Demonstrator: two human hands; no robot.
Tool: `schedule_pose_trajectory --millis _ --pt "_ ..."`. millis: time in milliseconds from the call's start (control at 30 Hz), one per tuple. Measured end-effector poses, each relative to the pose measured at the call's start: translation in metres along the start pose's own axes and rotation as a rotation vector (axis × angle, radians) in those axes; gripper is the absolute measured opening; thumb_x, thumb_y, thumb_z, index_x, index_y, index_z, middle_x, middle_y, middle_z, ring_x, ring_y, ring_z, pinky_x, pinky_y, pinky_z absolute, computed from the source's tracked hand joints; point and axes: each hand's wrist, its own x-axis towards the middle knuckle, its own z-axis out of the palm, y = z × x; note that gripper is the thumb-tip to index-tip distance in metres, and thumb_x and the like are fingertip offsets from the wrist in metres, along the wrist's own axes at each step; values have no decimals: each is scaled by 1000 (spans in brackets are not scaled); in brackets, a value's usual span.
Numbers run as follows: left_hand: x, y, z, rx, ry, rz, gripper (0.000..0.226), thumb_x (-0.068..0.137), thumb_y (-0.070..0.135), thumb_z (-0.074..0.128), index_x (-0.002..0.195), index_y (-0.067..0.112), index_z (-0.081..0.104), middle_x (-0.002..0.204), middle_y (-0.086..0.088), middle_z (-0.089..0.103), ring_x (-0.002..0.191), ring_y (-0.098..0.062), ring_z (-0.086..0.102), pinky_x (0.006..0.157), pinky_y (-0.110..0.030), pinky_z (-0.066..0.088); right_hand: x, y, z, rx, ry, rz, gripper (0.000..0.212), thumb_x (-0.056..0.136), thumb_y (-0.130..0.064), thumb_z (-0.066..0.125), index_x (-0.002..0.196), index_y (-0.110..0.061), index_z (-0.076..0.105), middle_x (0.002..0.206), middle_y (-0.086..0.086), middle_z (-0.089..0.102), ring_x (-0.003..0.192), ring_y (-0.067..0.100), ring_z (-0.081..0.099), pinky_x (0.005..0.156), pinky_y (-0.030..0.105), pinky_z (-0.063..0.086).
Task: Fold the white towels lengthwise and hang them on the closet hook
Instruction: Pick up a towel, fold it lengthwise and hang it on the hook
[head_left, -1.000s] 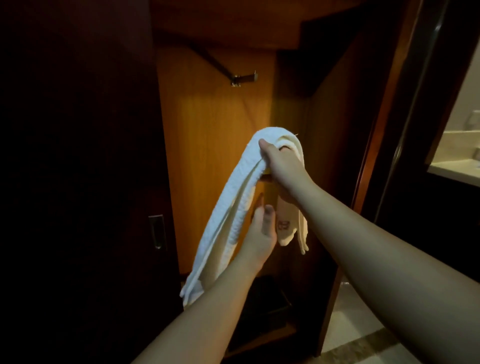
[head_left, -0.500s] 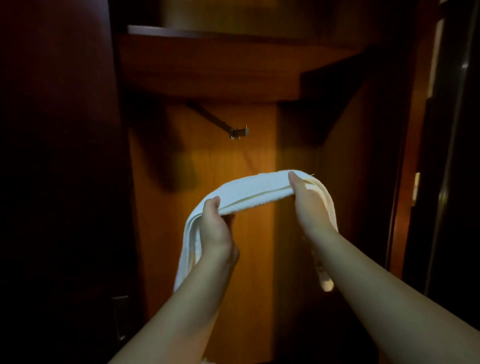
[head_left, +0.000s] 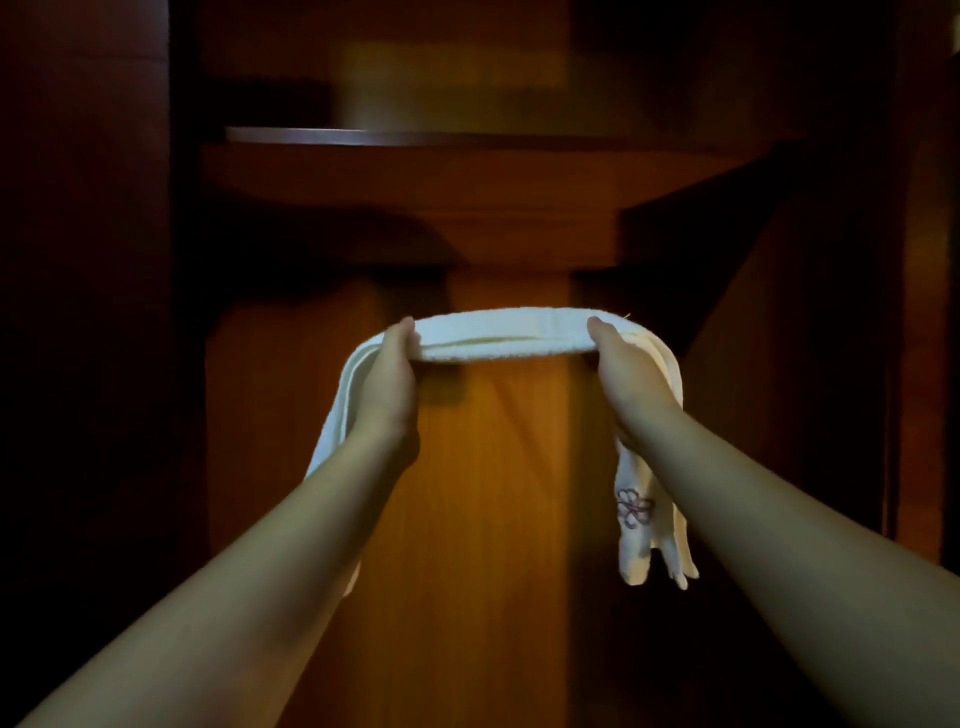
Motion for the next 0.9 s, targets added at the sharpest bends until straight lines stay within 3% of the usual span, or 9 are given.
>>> schedule_pose_trajectory --millis 100,167,300,400,467,567,667,800,900 --pt "41 3 9 35 -39 9 41 89 58 58 103 22 69 110 -7 72 110 -23 66 106 -42 46 41 -8 10 57 -65 -41 46 90 -70 48 91 -26 65 97 3 70 90 19 64 76 34 49" --pt "69 0 16 51 -82 25 46 92 62 54 109 21 66 112 -7 72 108 -20 67 106 -39 45 69 -12 17 86 -92 -58 47 88 -74 48 93 -30 65 92 -5 68 86 13 61 65 29 41" --pt "127 -10 28 54 -118 51 57 94 67 45 114 18 63 118 -10 70 108 -20 67 106 -39 44 123 -9 33 145 -124 -65 57 83 -81 48 101 -31 68 76 -9 76 69 8 72 51 20 47" --pt "163 -28 31 72 -188 16 73 90 77 37 124 17 60 131 -15 64 126 -25 57 119 -51 27 163 3 48 150 -127 -91 62 79 -85 45 102 -32 66 84 -5 77 76 13 74 62 27 49" --pt "181 -42 29 71 -205 -10 71 90 79 34 119 20 61 140 -16 57 133 -25 49 121 -52 21 186 15 59 152 -151 -104 64 81 -84 42 106 -30 66 88 -4 78 81 15 75 76 36 54" --pt "204 -66 24 89 -206 -48 86 90 80 30 140 13 50 148 -16 49 137 -24 46 122 -50 19 214 39 73 139 -185 -49 94 70 -91 40 139 -28 54 135 7 63 125 25 59 112 49 39" --pt "221 -82 18 99 -186 -68 90 90 79 28 149 12 41 149 -16 49 136 -23 47 122 -50 19 232 57 89 136 -244 19 104 71 -91 38 153 -26 37 152 14 46 140 31 44 119 53 27" --pt "237 -100 12 100 -185 -97 93 91 78 24 153 9 33 153 -20 42 140 -28 43 119 -45 28 247 73 106 133 -280 55 101 79 -88 38 156 -23 30 152 13 45 138 31 45 119 53 28" --pt "250 -106 12 51 -200 -120 93 90 79 26 147 8 43 135 -17 58 114 -23 62 91 -34 49 256 75 116 173 -340 83 101 83 -87 32 160 -23 18 163 14 27 149 31 30 123 50 21"
